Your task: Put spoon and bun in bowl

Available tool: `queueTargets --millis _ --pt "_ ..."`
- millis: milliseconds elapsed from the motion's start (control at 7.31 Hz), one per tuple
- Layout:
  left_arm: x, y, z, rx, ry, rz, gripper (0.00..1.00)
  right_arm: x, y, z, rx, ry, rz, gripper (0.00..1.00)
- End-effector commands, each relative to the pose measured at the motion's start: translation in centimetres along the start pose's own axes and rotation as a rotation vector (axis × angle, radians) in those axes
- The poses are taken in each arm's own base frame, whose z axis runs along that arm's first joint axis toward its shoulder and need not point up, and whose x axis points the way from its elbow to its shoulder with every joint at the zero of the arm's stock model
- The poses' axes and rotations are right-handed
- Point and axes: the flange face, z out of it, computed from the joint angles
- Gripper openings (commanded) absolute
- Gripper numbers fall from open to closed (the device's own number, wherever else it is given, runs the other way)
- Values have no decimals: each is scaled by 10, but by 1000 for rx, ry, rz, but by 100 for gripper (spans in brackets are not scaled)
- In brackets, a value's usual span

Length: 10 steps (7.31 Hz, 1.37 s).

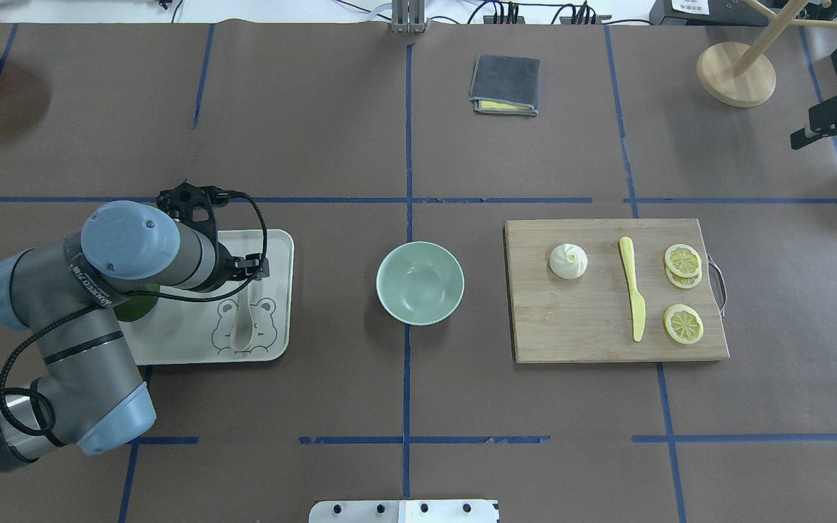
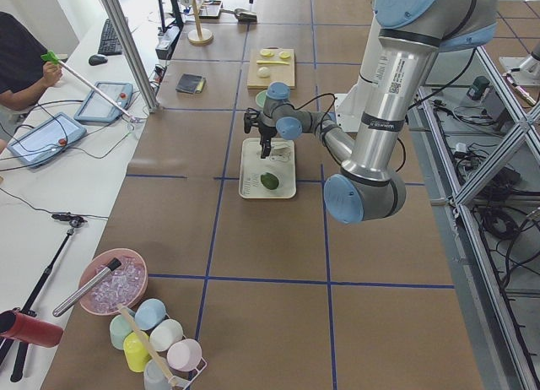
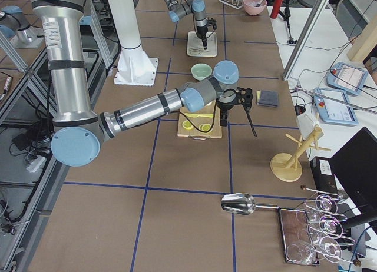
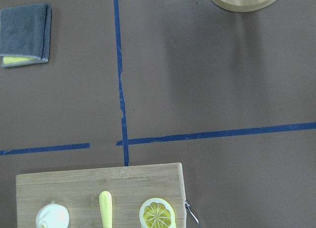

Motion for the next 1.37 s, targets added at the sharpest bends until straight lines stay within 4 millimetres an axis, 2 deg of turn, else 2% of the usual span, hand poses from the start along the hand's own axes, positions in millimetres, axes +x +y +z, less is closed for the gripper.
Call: queueTargets --millis 0,274,684,957,1231 --pt "5 7 4 -8 0 10 70 -28 -2 9 -1 -2 9 100" --pt "5 10 8 -14 -5 14 61 -46 3 17 -1 2 21 100" --pt "4 12 9 -17 -8 15 48 -59 10 25 3 14 28 100" --pt "7 16 10 -22 -4 19 30 -92 16 44 9 28 50 100" --pt "9 16 7 -20 1 17 5 -122 21 54 9 20 50 100"
